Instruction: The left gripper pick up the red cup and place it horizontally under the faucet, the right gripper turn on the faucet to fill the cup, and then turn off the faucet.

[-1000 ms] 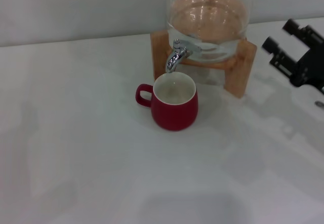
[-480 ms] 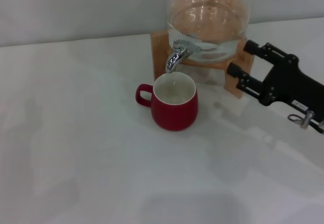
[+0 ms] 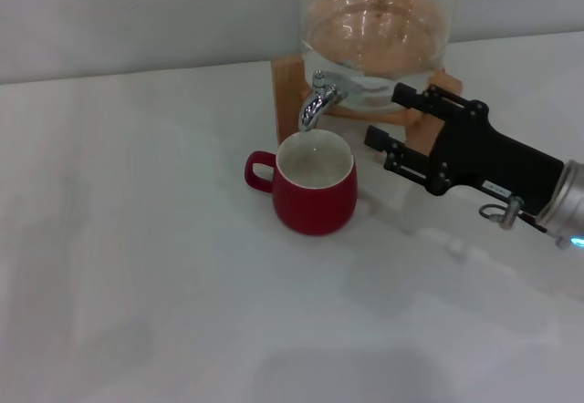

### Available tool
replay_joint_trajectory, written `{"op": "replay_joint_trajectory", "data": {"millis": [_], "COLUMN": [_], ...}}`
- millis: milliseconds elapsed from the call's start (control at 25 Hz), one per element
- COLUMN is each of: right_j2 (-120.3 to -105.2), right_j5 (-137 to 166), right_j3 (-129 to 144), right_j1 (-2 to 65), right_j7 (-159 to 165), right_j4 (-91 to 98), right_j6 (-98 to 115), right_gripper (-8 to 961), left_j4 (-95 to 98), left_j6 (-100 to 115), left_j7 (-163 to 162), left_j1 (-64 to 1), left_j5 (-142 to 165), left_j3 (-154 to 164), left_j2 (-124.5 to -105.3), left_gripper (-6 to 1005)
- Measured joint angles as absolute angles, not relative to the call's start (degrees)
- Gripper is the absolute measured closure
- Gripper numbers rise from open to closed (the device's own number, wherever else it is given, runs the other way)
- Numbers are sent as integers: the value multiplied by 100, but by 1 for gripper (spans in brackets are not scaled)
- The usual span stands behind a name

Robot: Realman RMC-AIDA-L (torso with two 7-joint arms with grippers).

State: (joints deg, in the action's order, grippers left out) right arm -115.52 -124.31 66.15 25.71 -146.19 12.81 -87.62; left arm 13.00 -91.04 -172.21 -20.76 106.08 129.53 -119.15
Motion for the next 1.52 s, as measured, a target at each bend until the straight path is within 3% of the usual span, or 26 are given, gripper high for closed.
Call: {"op": "replay_joint_trajectory", "data": {"millis": [1520], "right_j2": [-11557], "right_j5": [-12430], "right_j3": [7036], "right_j1": [3057], "right_j7": [-14583], "right_j4": [1344], "right_j6": [-8373], "right_gripper": [279], "left_j4": [1362], "left_j6": [-9125], "left_j7": [-17216], "left_j1": [-1996], "left_j5": [10758], "left_j3": [13345], "left_j2": [-11944], "left_gripper": [263]}}
